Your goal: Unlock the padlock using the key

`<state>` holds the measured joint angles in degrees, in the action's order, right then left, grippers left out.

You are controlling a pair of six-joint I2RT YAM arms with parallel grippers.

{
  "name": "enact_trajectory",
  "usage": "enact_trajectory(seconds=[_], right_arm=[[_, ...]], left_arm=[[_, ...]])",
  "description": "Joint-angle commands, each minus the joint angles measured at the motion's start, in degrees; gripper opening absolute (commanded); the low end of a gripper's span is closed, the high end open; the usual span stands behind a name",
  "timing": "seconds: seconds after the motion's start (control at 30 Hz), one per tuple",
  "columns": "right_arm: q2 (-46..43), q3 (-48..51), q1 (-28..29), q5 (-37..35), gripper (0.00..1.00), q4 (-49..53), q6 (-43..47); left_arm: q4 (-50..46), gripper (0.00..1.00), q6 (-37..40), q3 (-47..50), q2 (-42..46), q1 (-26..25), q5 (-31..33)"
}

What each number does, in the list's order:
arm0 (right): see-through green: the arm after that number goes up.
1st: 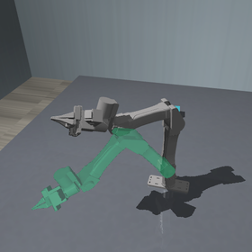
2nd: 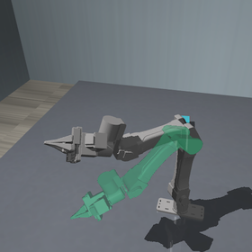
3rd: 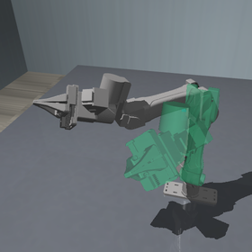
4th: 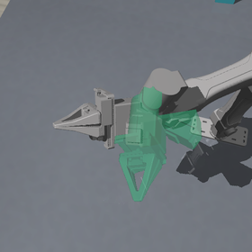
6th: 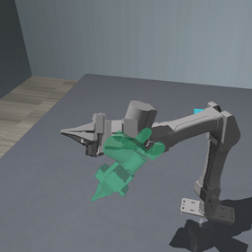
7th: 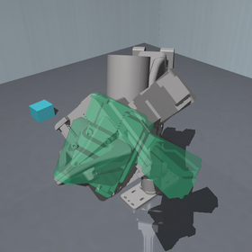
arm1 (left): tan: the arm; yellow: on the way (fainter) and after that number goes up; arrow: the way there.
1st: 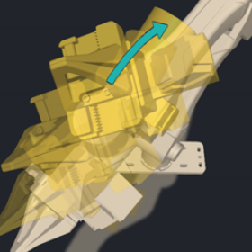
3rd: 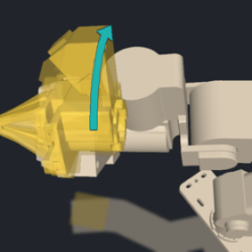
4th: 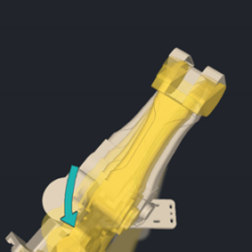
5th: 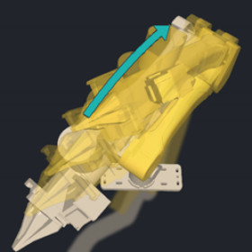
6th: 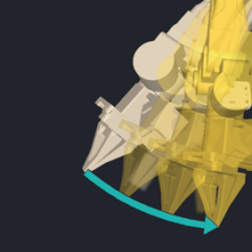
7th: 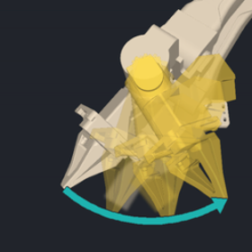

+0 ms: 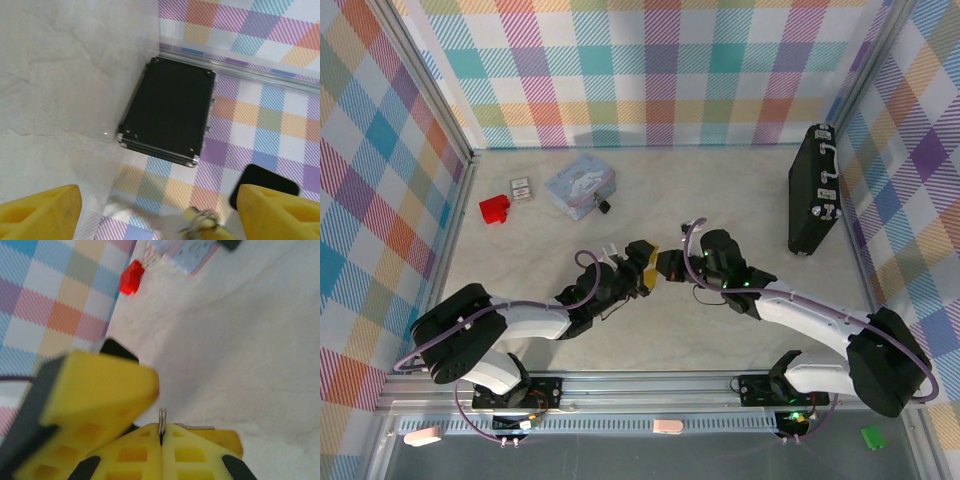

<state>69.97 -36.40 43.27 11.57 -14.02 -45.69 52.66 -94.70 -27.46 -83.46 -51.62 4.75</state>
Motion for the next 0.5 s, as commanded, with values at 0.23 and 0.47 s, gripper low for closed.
enact_trajectory(seconds=[0.23, 0.47], right_arm=[[-1.8, 0.7, 2.0, 0.4, 0.0, 0.7, 1.3], [-4.8, 1.2, 2.1, -0.8, 0.0, 3.7, 2.2]], left_arm=[[-8.2, 0.77, 6.9, -0.9, 9.5, 0.4, 0.3], [-16.4, 0.73, 11.1, -1.6, 15.0, 0.6, 2.0]])
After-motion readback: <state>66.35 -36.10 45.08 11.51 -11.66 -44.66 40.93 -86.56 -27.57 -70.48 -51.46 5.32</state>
